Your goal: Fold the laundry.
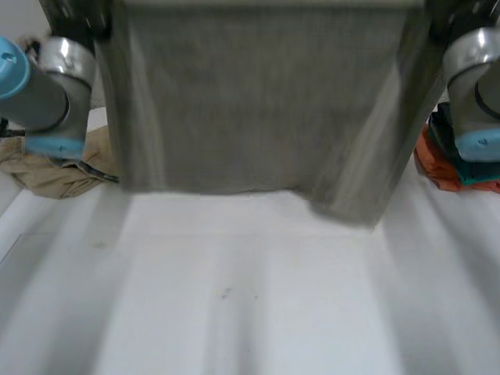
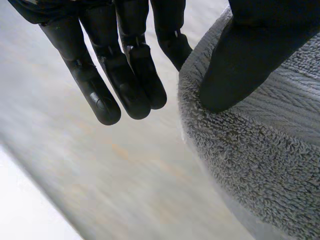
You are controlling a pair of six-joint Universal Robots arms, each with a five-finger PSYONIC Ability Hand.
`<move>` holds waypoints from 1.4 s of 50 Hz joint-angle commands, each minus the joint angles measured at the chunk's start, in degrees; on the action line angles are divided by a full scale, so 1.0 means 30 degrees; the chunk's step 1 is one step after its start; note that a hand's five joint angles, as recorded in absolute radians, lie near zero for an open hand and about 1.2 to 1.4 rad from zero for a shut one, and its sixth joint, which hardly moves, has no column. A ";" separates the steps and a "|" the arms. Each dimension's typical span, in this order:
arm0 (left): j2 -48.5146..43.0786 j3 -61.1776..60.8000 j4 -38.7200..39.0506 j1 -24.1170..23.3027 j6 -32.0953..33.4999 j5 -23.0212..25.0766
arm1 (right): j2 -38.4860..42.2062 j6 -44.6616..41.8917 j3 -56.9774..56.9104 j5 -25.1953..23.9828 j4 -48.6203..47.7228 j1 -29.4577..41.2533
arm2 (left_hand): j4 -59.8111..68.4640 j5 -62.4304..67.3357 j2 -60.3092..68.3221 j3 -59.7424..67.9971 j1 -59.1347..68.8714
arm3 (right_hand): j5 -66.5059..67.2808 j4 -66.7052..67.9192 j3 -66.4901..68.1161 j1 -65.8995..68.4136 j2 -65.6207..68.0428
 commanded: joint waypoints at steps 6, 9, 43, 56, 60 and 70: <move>0.1286 -0.2866 0.2956 -0.0046 -0.1402 -0.1387 | -0.1183 0.0115 0.2447 -0.0205 -0.3227 0.1013 | 0.3720 0.4856 0.3787 0.3845 0.4152 | 0.4101 0.3712 0.3856 0.4933 0.4081; 0.1403 -0.4887 0.2692 -0.0046 -0.1402 -0.1387 | -0.1242 0.0115 0.3418 -0.0234 -0.2786 0.1013 | 0.3720 0.4856 0.3787 0.3845 0.4152 | 0.4101 0.3712 0.3856 0.4933 0.4081; 1.3210 -2.3818 -1.5241 0.0569 0.4663 -0.1152 | -0.8185 -0.8411 1.7541 -0.2404 1.5559 -0.3031 | 0.3720 0.4856 0.3787 0.3845 0.4152 | 0.4101 0.3712 0.3856 0.4933 0.4081; 0.7414 -1.9778 -0.5722 -0.0192 0.4662 -0.1416 | -0.3765 -0.5071 1.3853 -0.1701 0.8177 -0.0922 | 0.3720 0.4856 0.3787 0.3845 0.4152 | 0.4101 0.3712 0.3856 0.4933 0.4081; 0.4547 -1.7118 -0.3877 -0.0572 0.4750 -0.1474 | -0.2242 -0.5157 1.2418 -0.0851 0.5950 -0.0452 | 0.3720 0.4856 0.3787 0.3845 0.4152 | 0.4101 0.3712 0.3856 0.4933 0.4081; 0.0001 -1.1284 -0.3462 -0.1041 0.4809 -0.1504 | 0.2534 -0.5217 0.8024 -0.0410 0.2374 -0.0246 | 0.3720 0.4856 0.3787 0.3845 0.4152 | 0.4101 0.3712 0.3856 0.4933 0.4081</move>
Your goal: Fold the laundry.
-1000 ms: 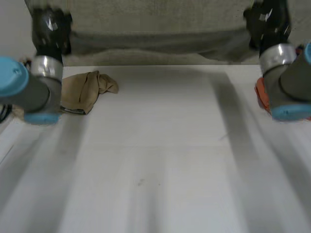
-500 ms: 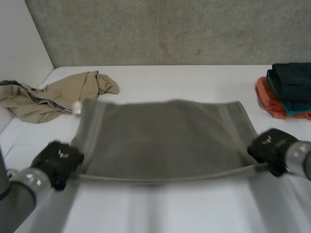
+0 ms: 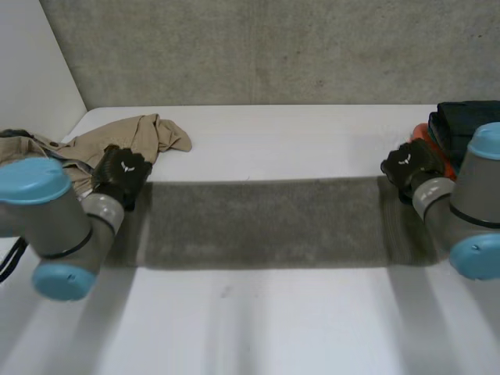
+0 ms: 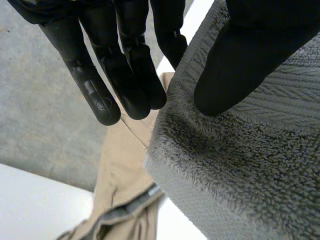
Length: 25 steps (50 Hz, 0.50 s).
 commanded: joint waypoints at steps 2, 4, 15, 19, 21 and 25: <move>-0.3771 0.5161 -0.0080 -0.0556 0.0122 -0.0034 | 0.3702 -0.0167 -0.3534 0.0198 -0.2601 0.0027 | 0.3717 0.4856 0.3770 0.3830 0.4152 | 0.3670 0.3703 0.3854 0.4933 0.4081; -0.4329 0.6012 -0.0226 -0.0644 0.0064 -0.0034 | 0.4670 -0.0139 -0.4326 0.0403 -0.3101 0.0085 | -0.2382 -0.1243 -0.2329 -0.2269 -0.1947 | -1.0457 -1.0424 -1.0273 -0.9194 -1.0046; -0.2900 0.5550 -0.0490 -0.1553 -0.1750 -0.0004 | 0.1251 0.2553 -0.1287 0.1195 -0.2547 0.0818 | -1.9617 -1.8477 -1.9563 -1.9504 -1.9182 | -1.9663 -1.9630 -1.9479 -1.8400 -1.9252; -0.0673 0.3237 -0.0548 -0.1553 -0.3566 0.0201 | -0.1562 0.4574 0.0794 0.0611 -0.0850 0.0585 | -1.9617 -1.8477 -1.9563 -1.9504 -1.9182 | -1.9663 -1.9630 -1.9479 -1.8400 -1.9252; 0.0557 0.1772 -0.0519 -0.1524 -0.4416 0.0288 | -0.2557 0.5423 0.1671 -0.0293 0.0667 -0.0172 | -1.9617 -1.8477 -1.9563 -1.9504 -1.9182 | -1.9663 -1.9630 -1.9479 -1.8400 -1.9252; 0.2200 -0.0456 -0.0197 -0.1465 -0.5355 0.0318 | -0.3528 0.6072 0.3224 -0.2196 0.3305 -0.2570 | -1.9617 -1.8477 -1.9563 -1.9504 -1.9182 | -1.7243 -1.7210 -1.7059 -1.5980 -1.6832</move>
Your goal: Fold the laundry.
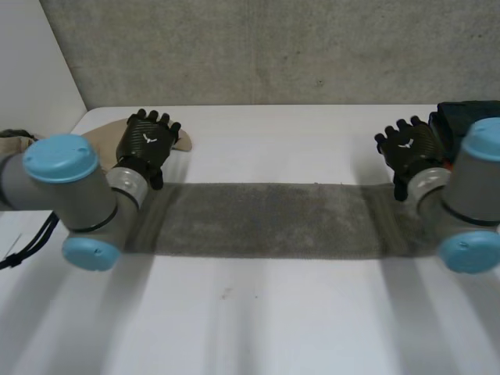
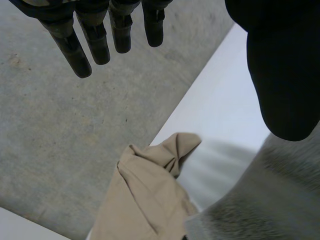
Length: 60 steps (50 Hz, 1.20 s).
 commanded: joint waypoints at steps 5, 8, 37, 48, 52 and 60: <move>0.3778 -0.5270 0.0694 0.0135 -0.2496 0.0166 | -0.2615 0.1552 0.4279 -0.4547 0.5335 -0.4801 | -0.0547 -0.0934 -0.0648 -0.0762 -0.0297 | 0.4158 0.4286 0.4357 0.4138 0.4356; 0.3838 -0.5769 0.1075 0.0193 -0.2643 0.0166 | -0.2586 0.1522 0.5072 -0.5369 0.4780 -0.5359 | -0.0547 -0.0934 -0.0648 -0.0762 -0.0297 | 0.5394 0.5521 0.5593 0.5373 0.5592; 0.5126 -0.7029 0.1661 0.0369 -0.2790 0.0137 | -0.2967 -0.2256 0.6714 -0.4110 -0.0144 -0.9227 | -0.0547 -0.0934 -0.0648 -0.0762 -0.0297 | 2.2421 2.2548 2.2620 2.2400 2.2618; 0.5390 -0.7147 0.1661 0.0369 -0.4868 0.0225 | -0.3846 0.1546 0.7797 -0.8737 0.0149 -0.8847 | -0.0547 -0.0934 -0.0648 -0.0762 -0.0297 | 0.4217 0.4345 0.4416 0.4197 0.4415; 0.5624 -0.7176 0.1661 0.0369 -0.5660 0.0517 | -0.3846 0.2897 0.7739 -0.9295 0.0764 -0.8467 | -0.0547 -0.0934 -0.0648 -0.0762 -0.0297 | 0.4665 0.4792 0.4864 0.4644 0.4862; 0.5830 -0.7439 0.1661 0.0369 -0.5925 0.1045 | -0.2178 0.2811 0.7330 -0.9091 0.0882 -0.7411 | -0.0547 -0.0934 -0.0648 -0.0762 -0.0297 | 0.6179 0.6307 0.6378 0.6159 0.6377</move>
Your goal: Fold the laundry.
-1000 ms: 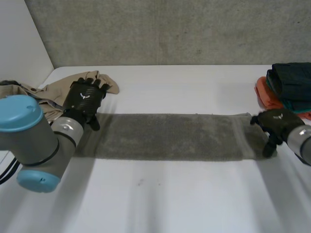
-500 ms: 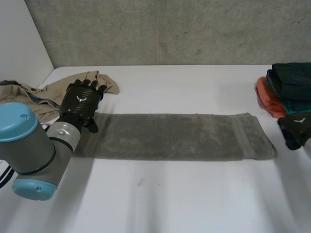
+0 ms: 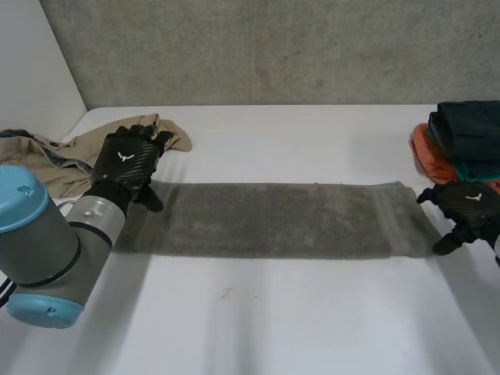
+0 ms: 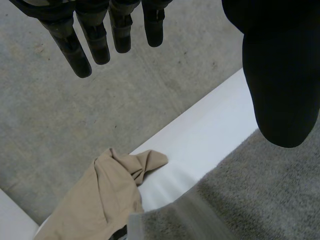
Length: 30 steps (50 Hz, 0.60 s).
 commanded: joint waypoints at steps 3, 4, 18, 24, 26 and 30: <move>0.0140 -0.0242 0.0000 -0.0001 -0.0172 0.0379 | 0.1958 -0.0256 -0.0536 0.0118 0.0102 0.0738 | -0.0549 -0.0934 -0.0648 -0.0762 -0.0297 | 0.2500 0.2742 0.2500 0.2589 0.2659; 0.0140 -0.0243 0.0000 -0.0001 -0.0172 0.0379 | 0.2076 -0.0315 -0.0536 0.0118 0.0073 0.0767 | -0.0549 -0.0934 -0.0648 -0.0762 -0.0297 | 0.3225 0.3467 0.3225 0.3314 0.3384; 0.0227 -0.0330 0.0059 -0.0001 -0.0172 0.0379 | 0.1992 -0.2247 -0.0450 0.4098 -0.2208 0.0474 | -0.0549 -0.0934 -0.0648 -0.0762 -0.0297 | 1.8127 1.8369 1.8128 1.8216 1.8286; 0.0549 -0.0448 0.0058 -0.0001 -0.0172 0.0379 | 0.0467 -0.5523 -0.0244 0.4921 -0.1920 -0.0812 | -0.0549 -0.0934 -0.0648 -0.0762 -0.0297 | 1.8127 1.8369 1.8128 1.8216 1.8286; 0.0550 -0.0448 0.0029 -0.0001 -0.0172 0.0379 | 0.0029 -0.6957 -0.0418 0.5301 -0.1861 -0.1485 | -0.0549 -0.0934 -0.0648 -0.0762 -0.0297 | 1.8127 1.8369 1.8128 1.8216 1.8286; 0.0638 -0.0390 0.0058 -0.0001 -0.0172 0.0379 | -0.0382 -0.7961 -0.0653 0.5596 -0.2095 -0.1287 | -0.0549 -0.0934 -0.0648 -0.0762 -0.0297 | 1.8127 1.8369 1.8128 1.8216 1.8286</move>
